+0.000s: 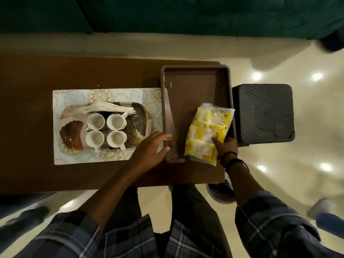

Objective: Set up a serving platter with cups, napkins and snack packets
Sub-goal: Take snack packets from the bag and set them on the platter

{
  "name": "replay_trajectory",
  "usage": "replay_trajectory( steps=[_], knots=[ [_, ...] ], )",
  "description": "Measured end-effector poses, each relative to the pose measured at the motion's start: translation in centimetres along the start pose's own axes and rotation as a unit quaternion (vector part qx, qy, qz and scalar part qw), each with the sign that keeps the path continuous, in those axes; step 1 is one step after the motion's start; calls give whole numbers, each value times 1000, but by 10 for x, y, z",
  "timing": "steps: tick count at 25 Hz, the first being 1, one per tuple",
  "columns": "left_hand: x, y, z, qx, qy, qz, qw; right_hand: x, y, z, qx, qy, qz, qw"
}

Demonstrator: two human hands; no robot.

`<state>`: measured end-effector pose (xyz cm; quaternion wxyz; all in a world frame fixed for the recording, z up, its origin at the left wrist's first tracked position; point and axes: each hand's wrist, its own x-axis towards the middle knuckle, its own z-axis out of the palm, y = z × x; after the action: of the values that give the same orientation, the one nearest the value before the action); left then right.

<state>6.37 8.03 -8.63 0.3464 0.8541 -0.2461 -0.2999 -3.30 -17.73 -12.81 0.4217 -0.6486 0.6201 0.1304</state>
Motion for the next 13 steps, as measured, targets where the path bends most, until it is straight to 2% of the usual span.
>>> replay_trajectory(
  steps=[2, 5, 11, 13],
  knots=[
    [-3, 12, 2, -32, 4, -19, 999, -5, -15, -8, 60, -72, 4, 996],
    [-7, 29, -2, -71, 8, -43, 997, -28, -42, -14, 161, -188, -12, 969],
    [-17, 67, -41, -67, 0, -30, 997, -82, -92, -39, 317, -257, -16, 913],
    [-22, 78, -59, -88, 19, -34, 995, -103, -103, -46, 361, -291, -27, 885]
  ],
)
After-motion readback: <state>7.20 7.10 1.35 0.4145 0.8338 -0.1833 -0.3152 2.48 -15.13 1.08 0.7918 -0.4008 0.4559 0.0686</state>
